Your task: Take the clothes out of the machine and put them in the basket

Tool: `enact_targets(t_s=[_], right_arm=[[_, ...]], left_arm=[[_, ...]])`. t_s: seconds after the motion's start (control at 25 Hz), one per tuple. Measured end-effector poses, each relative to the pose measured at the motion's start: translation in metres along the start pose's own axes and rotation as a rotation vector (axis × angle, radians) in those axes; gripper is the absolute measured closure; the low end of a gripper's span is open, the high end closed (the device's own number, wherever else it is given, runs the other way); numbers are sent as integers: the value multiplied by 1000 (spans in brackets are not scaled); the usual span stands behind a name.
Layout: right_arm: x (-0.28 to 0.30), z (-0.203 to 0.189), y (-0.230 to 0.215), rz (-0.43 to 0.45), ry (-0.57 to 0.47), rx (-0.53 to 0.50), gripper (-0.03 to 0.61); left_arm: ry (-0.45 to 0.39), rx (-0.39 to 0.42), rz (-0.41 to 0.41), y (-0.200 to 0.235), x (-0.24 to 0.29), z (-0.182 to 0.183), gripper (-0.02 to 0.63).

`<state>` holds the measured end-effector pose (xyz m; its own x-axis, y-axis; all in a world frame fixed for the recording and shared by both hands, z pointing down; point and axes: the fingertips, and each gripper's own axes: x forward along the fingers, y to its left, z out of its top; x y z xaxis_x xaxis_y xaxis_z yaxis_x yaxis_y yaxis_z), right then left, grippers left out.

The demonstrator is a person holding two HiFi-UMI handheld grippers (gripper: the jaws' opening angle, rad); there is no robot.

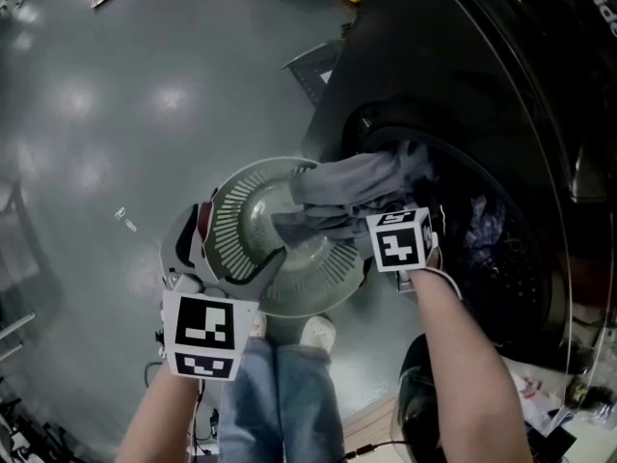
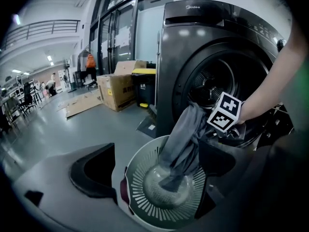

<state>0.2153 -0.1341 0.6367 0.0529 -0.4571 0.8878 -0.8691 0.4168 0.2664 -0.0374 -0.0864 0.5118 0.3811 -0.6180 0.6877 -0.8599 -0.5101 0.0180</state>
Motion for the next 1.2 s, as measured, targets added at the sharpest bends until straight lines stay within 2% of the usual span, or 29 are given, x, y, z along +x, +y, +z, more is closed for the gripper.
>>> enact_targets(t_s=[0.04,0.16,0.28,0.4,0.64,1.0,1.2], right_arm=[[0,0,-3,-11,-8,4,79],[-5,0,-13,-54,-20,-4,197],[-17,0,-19,-105,-15,-28,353],[-25,-2,-20,-127,-13,3,417],[-50,0,-17,-145,-81,93,438],[-114,16,-3,-79,-274,234,442],[-145,35,26,11,-346,290,442]], left_arm=[[2,0,1,1,1,-1,69],[4,-7,6,5,3,-5,69],[6,-16,5,3,2,-7,69],[7,-17,-7,-1,-3,-7,69],[-3,-13,-27,-9,-18,-4,69],[-27,-7,-28,-4,-31,4,69],[-39,-24,-10,4,-42,8,69]])
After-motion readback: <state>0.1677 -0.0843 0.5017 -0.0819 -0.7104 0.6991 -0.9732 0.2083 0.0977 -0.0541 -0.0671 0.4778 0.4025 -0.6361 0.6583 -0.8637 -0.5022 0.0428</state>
